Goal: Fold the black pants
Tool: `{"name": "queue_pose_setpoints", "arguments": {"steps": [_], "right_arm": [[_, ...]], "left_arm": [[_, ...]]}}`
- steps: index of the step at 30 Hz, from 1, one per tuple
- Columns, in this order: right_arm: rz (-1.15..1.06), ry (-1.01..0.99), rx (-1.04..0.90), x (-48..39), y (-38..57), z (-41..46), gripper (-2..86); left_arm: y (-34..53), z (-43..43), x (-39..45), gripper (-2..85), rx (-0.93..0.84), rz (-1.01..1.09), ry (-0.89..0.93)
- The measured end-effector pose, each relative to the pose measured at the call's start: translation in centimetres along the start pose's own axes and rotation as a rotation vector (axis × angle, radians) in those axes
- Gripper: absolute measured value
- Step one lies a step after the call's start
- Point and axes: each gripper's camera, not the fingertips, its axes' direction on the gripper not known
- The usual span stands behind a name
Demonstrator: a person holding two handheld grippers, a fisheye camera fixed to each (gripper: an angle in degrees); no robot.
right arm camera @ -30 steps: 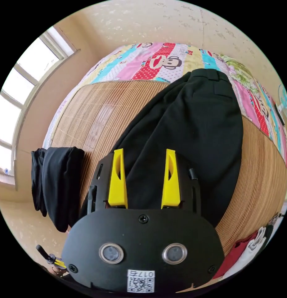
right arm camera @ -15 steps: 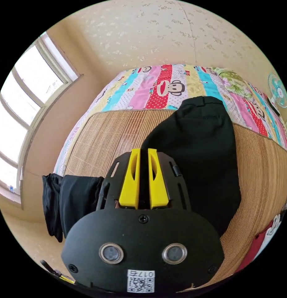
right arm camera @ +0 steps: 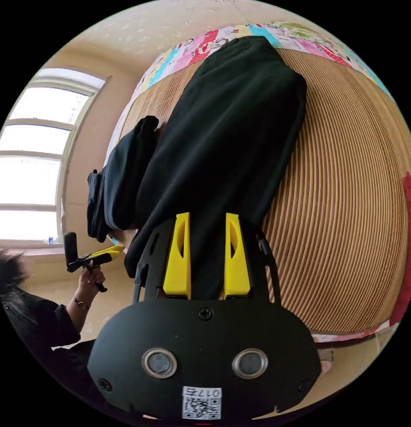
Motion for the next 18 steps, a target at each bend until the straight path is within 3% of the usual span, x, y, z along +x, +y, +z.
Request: {"name": "queue_pose_setpoints", "arguments": {"steps": [3, 6, 8, 12, 14, 16, 18], "right_arm": [[0.059, -0.018, 0.093, 0.6, 1.9, 0.8, 9.0], [-0.024, -0.142, 0.054, 0.0, 1.6, 0.9, 4.5], [-0.018, -0.074, 0.013, 0.2, 2.0, 0.8, 3.5], [0.03, -0.208, 0.118, 3.5, 4.7, -5.0, 2.7], [0.028, -0.128, 0.137, 5.0, 6.2, -6.1, 2.8], [0.087, -0.047, 0.031, 7.6, 6.8, -4.4, 3.7], [0.118, -0.13, 0.046, 9.2, 6.7, -3.9, 6.1]], "left_arm": [[-1.0, 1.5, 0.2, 10.2, -0.038, -0.041, 0.007], [-1.5, 2.4, 1.1, 7.9, -0.064, -0.027, 0.03], [-1.7, 2.8, 2.1, 4.1, -0.095, 0.013, 0.046], [-1.3, 2.1, 3.8, 2.1, -0.083, 0.049, 0.046], [-1.4, 2.5, 3.9, 2.4, -0.081, 0.031, 0.049], [-1.5, 3.0, 4.2, 3.1, -0.055, 0.027, -0.028], [-1.9, 3.2, 5.0, 6.6, -0.002, 0.06, -0.11]]}}
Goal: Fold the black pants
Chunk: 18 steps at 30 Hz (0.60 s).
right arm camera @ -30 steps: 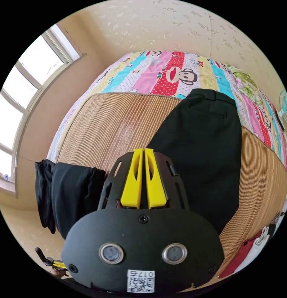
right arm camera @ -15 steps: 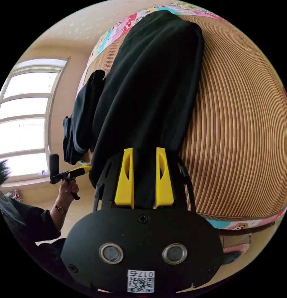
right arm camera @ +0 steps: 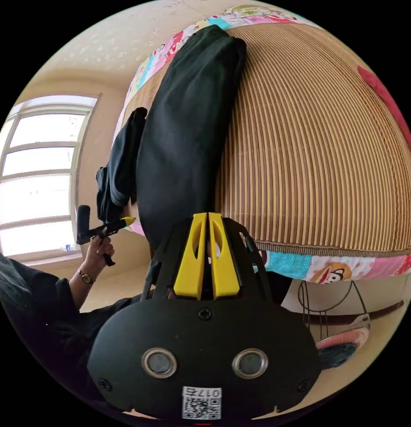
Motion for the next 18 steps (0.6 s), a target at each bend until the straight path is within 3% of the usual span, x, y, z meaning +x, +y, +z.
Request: {"name": "queue_pose_setpoints", "arguments": {"steps": [3, 8, 10, 12, 14, 15, 18], "right_arm": [[0.022, -0.102, 0.082, 1.0, -1.0, 0.4, 10.5], [-0.089, -0.014, -0.051, 0.0, -1.8, 2.7, 5.0], [-0.177, 0.081, -0.105, 0.5, 0.2, 0.8, 4.2], [-0.214, 0.186, -0.182, 2.2, 2.6, -0.3, 4.1], [-0.168, 0.211, -0.269, 5.0, 5.0, -1.2, 4.5], [-0.089, 0.175, -0.305, 6.9, 6.1, -2.5, 5.1], [0.008, 0.05, -0.126, 9.7, 6.6, -8.1, 9.1]], "left_arm": [[-1.3, 2.0, 0.4, 9.7, -0.053, 0.022, 0.017], [-0.1, 4.1, 1.3, 4.3, -0.073, -0.026, 0.098], [1.0, 5.4, 3.1, 4.1, -0.171, 0.04, 0.096], [3.4, 9.0, 5.5, 4.1, -0.411, 0.127, 0.119], [5.1, 10.6, 6.8, 4.4, -0.489, 0.153, 0.114], [5.5, 10.0, 7.2, 4.7, -0.428, 0.156, 0.132], [3.7, 7.3, 6.3, 7.8, -0.198, 0.094, 0.242]]}}
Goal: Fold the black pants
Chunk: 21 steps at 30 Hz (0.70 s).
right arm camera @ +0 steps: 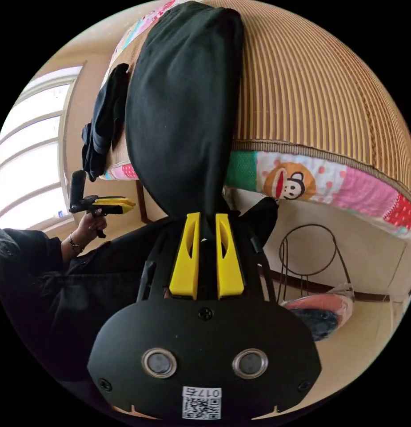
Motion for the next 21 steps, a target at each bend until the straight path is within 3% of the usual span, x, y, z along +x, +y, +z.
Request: {"name": "queue_pose_setpoints", "arguments": {"steps": [3, 6, 12, 15, 17, 19, 21], "right_arm": [[-0.006, -0.051, 0.154, 2.4, -2.8, -3.7, 12.0], [-0.042, -0.091, 0.219, 4.9, -7.3, -4.5, 13.3], [-0.117, -0.07, 0.134, 7.0, -10.2, -2.8, 12.2], [-0.126, -0.288, -0.033, 8.3, -9.3, -0.7, 11.8], [-0.084, -0.272, 0.014, 8.9, -8.1, -1.0, 10.1], [-0.066, -0.378, 0.005, 9.6, -6.8, -2.4, 5.4], [-0.14, -0.462, 0.022, 8.4, -5.1, -4.7, 4.4]], "left_arm": [[-2.9, -2.1, -1.7, 11.5, 0.171, -0.022, 0.026], [-6.5, -2.4, -3.0, 13.4, 0.199, -0.007, 0.03], [-8.2, 0.1, -2.6, 11.0, 0.174, 0.013, 0.054], [-7.6, 0.6, -2.9, 11.4, 0.167, -0.03, 0.126], [-7.4, 1.1, -3.4, 10.4, 0.105, -0.071, 0.173], [-6.7, 0.4, -2.8, 6.0, 0.079, -0.065, 0.201], [-5.4, -2.6, 0.5, 3.8, 0.102, 0.058, 0.281]]}}
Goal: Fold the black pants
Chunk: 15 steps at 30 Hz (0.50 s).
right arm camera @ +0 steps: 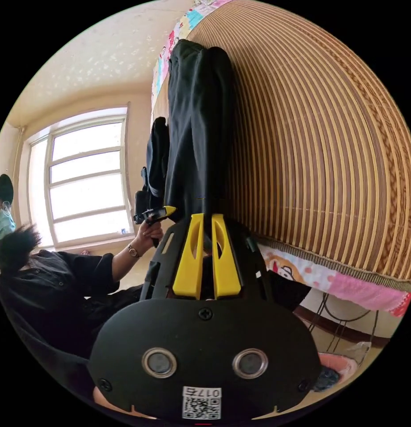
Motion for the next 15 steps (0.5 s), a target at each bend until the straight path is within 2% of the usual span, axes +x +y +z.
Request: {"name": "queue_pose_setpoints", "arguments": {"steps": [4, 7, 9, 10, 13, 15], "right_arm": [[-0.326, -0.29, 0.16, -11.8, 2.7, -7.8, 3.3], [-0.643, -0.383, 0.266, -22.1, 3.8, -14.4, 3.0], [-0.834, -0.367, 0.287, -28.1, 4.0, -17.4, 2.8], [-0.928, -0.334, 0.314, -31.6, 3.8, -19.1, 2.6], [-1.038, -0.214, 0.386, -37.2, 2.0, -22.0, 2.3], [-1.007, -0.125, 0.405, -38.3, -0.6, -23.0, 2.2]], "left_arm": [[1.2, -6.6, 10.6, 3.3, 0.167, 0.255, 0.207], [1.8, -12.9, 21.7, 3.5, 0.329, 0.515, 0.277], [1.6, -16.0, 29.5, 4.3, 0.415, 0.698, 0.278], [1.3, -16.6, 31.0, 4.5, 0.442, 0.719, 0.276], [-1.9, -18.4, 35.4, 4.7, 0.536, 0.694, 0.242], [-5.9, -18.5, 36.3, 4.5, 0.56, 0.615, 0.107]]}}
